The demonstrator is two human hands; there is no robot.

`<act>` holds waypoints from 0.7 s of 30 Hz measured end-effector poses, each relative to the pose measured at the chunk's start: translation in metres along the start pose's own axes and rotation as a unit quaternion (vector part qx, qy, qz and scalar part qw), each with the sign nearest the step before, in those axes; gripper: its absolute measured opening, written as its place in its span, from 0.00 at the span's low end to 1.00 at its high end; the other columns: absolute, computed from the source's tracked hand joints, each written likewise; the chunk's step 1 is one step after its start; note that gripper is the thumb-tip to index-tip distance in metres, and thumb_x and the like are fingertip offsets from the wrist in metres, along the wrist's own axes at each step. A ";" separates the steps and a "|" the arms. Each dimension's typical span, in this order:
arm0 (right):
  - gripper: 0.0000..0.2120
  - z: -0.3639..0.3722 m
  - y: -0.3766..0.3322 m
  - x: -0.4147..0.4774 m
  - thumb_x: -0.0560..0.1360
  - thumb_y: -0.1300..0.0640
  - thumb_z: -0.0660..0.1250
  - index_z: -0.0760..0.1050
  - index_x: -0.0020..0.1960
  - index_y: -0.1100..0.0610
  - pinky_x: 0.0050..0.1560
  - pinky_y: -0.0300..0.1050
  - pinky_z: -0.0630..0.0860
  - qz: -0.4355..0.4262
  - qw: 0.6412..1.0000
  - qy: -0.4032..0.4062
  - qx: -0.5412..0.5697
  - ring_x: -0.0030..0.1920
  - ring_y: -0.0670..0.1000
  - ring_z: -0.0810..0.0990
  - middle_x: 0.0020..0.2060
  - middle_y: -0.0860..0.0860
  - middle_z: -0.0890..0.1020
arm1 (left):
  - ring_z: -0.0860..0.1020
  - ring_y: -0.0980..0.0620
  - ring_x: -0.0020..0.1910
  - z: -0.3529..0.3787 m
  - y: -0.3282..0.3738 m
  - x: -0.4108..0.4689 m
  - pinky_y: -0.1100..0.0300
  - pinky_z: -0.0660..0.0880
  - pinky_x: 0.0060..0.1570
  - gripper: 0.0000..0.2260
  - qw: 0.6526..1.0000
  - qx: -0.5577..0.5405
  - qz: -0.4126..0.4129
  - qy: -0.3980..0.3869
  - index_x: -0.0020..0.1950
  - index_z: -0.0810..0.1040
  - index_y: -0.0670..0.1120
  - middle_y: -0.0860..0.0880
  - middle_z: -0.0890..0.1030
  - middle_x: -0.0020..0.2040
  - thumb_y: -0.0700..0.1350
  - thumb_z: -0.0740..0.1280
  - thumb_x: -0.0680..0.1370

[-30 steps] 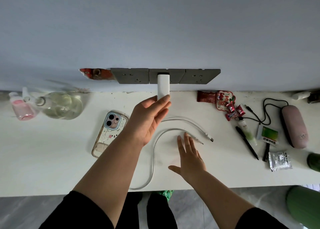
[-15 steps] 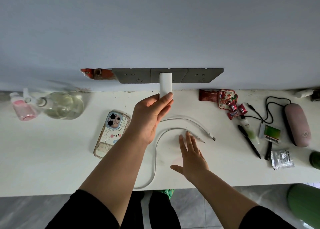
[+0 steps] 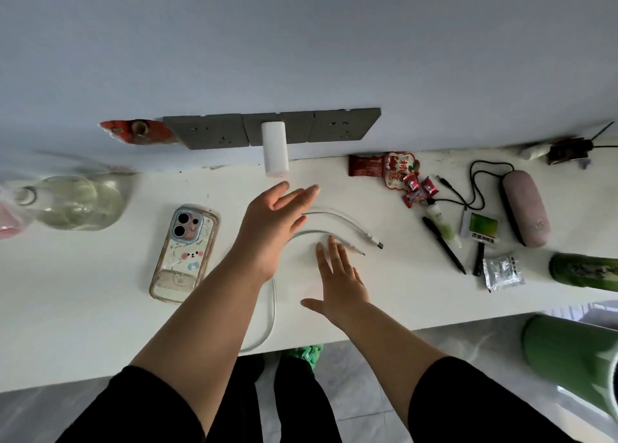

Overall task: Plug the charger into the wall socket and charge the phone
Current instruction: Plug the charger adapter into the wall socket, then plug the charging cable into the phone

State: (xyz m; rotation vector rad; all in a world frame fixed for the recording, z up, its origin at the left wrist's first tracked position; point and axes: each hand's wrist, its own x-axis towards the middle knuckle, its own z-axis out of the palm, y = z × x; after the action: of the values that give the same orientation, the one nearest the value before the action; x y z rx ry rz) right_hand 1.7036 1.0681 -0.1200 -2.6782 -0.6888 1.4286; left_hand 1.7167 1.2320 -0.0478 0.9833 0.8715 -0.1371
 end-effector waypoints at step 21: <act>0.48 0.005 0.004 0.006 0.75 0.39 0.64 0.35 0.78 0.53 0.79 0.53 0.41 0.008 1.000 -0.023 -0.001 0.78 0.52 0.34 0.79 0.51 0.37 | 0.77 0.51 0.50 0.069 -0.085 0.071 0.54 0.60 0.55 0.10 0.717 0.661 0.217 -0.043 0.45 0.77 0.53 0.53 0.83 0.44 0.57 0.69 0.72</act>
State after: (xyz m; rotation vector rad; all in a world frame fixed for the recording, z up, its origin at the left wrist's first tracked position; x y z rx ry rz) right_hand 1.7041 1.0657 -0.1286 -2.6651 -0.6743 1.4997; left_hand 1.7641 1.1495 -0.1364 2.4851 0.3060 -0.4286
